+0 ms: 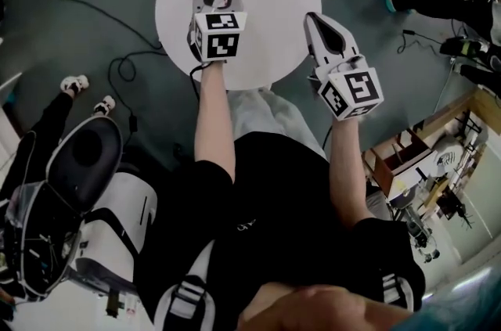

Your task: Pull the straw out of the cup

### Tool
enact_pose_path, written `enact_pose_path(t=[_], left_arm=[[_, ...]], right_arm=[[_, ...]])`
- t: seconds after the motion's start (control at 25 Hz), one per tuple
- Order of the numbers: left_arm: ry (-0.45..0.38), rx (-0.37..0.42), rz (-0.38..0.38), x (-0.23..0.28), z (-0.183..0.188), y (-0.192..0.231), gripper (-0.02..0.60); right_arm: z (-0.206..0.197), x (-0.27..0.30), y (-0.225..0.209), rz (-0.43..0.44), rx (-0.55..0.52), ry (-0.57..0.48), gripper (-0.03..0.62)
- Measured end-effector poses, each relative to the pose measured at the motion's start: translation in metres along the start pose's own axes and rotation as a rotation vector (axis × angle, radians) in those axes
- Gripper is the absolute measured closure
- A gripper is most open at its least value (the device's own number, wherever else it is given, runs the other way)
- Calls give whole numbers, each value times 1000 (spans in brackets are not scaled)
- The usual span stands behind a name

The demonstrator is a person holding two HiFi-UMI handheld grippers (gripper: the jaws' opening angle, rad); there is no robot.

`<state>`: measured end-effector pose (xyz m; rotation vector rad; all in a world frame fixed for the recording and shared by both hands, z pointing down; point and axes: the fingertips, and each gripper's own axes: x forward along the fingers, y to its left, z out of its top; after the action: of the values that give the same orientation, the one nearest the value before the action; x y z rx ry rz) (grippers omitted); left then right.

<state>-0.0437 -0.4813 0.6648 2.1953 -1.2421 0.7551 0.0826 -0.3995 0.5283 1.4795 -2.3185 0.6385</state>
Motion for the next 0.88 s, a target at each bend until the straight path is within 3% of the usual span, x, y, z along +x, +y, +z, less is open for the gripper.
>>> enact_pose_path(t=[0.08, 0.16, 0.28, 0.48, 0.72, 0.88], left_arm=[[0, -21, 2, 8, -2, 4, 475], [-7, -53, 13, 13, -2, 5, 553], [-27, -98, 16, 11, 4, 1, 555], [-74, -106, 41, -12, 11, -2, 555], [-196, -67, 103, -63, 26, -20, 555], [-274, -91, 153, -102, 40, -33, 555]], right_arm=[[-4, 3, -4, -5, -1, 10, 579], [-8, 2, -8, -9, 5, 20, 579], [-8, -1, -11, -10, 23, 18, 580], [-3, -5, 2, 22, 14, -5, 580], [-3, -25, 21, 82, 0, -33, 579], [-1, -45, 29, 135, -8, -65, 580]])
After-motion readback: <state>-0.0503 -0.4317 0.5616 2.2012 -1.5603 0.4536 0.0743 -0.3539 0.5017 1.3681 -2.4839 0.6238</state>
